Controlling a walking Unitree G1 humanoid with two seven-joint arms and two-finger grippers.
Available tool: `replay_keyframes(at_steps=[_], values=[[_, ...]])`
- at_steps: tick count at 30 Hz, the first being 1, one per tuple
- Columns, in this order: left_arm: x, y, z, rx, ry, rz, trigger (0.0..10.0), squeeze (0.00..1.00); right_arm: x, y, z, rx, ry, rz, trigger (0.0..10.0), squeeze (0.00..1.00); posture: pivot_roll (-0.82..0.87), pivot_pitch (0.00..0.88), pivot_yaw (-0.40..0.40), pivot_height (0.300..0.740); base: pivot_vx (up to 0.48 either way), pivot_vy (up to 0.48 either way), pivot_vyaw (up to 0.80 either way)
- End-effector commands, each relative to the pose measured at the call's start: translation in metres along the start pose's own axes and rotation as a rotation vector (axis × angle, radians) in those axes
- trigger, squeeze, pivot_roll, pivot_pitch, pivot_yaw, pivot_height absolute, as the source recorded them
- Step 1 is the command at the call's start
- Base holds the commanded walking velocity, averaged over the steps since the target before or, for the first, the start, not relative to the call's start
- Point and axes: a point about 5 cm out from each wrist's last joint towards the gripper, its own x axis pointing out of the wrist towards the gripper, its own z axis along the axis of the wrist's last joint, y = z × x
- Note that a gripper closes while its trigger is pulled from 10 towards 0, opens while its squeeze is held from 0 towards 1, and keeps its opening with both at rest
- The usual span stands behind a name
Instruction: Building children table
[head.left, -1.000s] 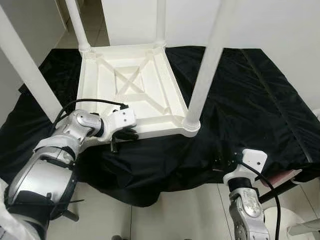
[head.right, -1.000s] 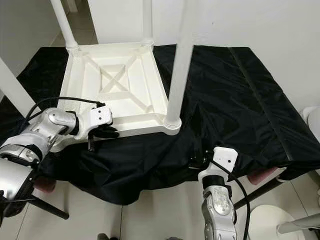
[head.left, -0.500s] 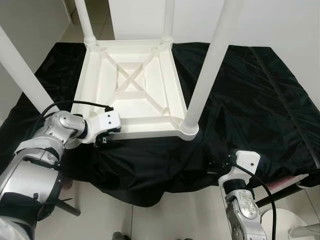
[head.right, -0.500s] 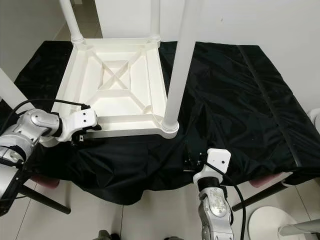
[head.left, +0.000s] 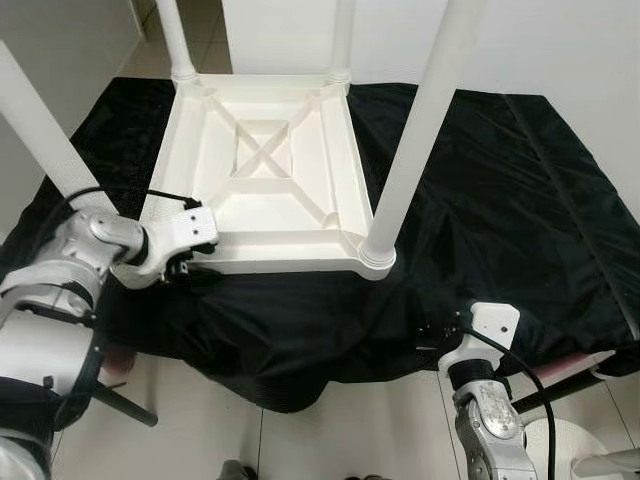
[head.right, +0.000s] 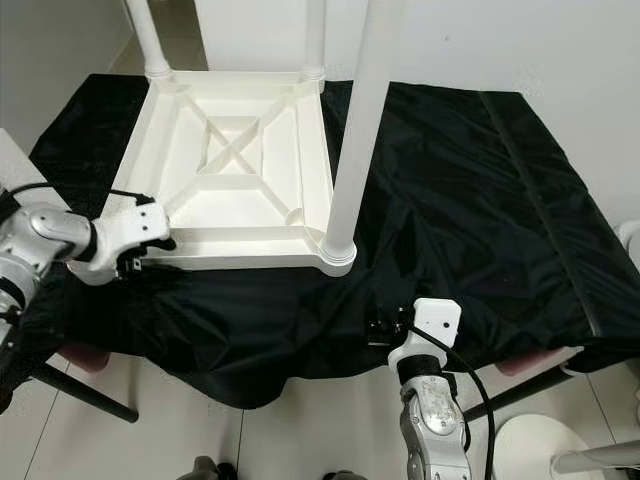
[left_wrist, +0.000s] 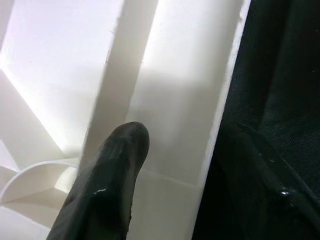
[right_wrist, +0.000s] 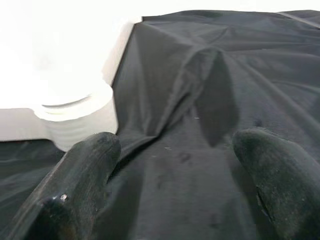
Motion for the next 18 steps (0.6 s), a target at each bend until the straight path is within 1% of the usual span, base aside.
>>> replay_keyframes(at_steps=[1,7,9,11,13,16,17,18], values=[[-0.006,0.006,-0.007,0.007,0.04,0.104,10.0,0.0,-0.002,0.0,-0.003,-0.001,0.024,0.012,10.0,0.0,-0.07,0.09,0.0,0.74,0.0,0.0,0.0],[-0.005,0.0,-0.01,0.017,0.038,0.063,10.0,0.0,-0.003,0.0,-0.004,-0.002,0.027,0.017,10.0,0.0,-0.07,0.087,-0.005,0.74,0.0,0.0,0.0],[-0.005,0.001,-0.014,-0.021,0.042,0.084,10.0,0.0,-0.003,0.002,-0.005,0.003,0.031,0.026,10.0,0.0,-0.07,0.084,-0.008,0.74,0.0,0.0,0.0],[-0.005,0.001,-0.014,-0.021,0.042,0.084,10.0,0.0,-0.003,0.002,-0.005,0.003,0.031,0.026,10.0,0.0,-0.07,0.084,-0.008,0.74,0.0,0.0,0.0],[-0.007,0.002,-0.016,-0.049,0.042,0.11,10.0,0.0,-0.004,0.004,-0.005,0.005,0.033,0.037,10.0,0.0,-0.07,0.081,-0.005,0.74,0.0,0.0,0.0],[-0.008,0.003,-0.016,-0.059,0.038,0.12,10.0,0.0,-0.004,0.005,-0.005,0.005,0.033,0.041,10.0,0.0,-0.07,0.081,-0.005,0.74,0.0,0.0,0.0],[-0.008,0.005,-0.012,-0.092,-0.011,0.122,10.0,0.0,-0.004,0.005,-0.005,0.004,0.034,0.043,10.0,0.0,-0.08,0.081,0.001,0.74,0.0,0.0,0.0],[-0.009,0.006,-0.006,-0.126,-0.08,0.11,10.0,0.0,-0.005,0.004,-0.006,0.004,0.035,0.043,10.0,0.0,-0.08,0.084,0.004,0.74,0.0,0.0,0.0]])
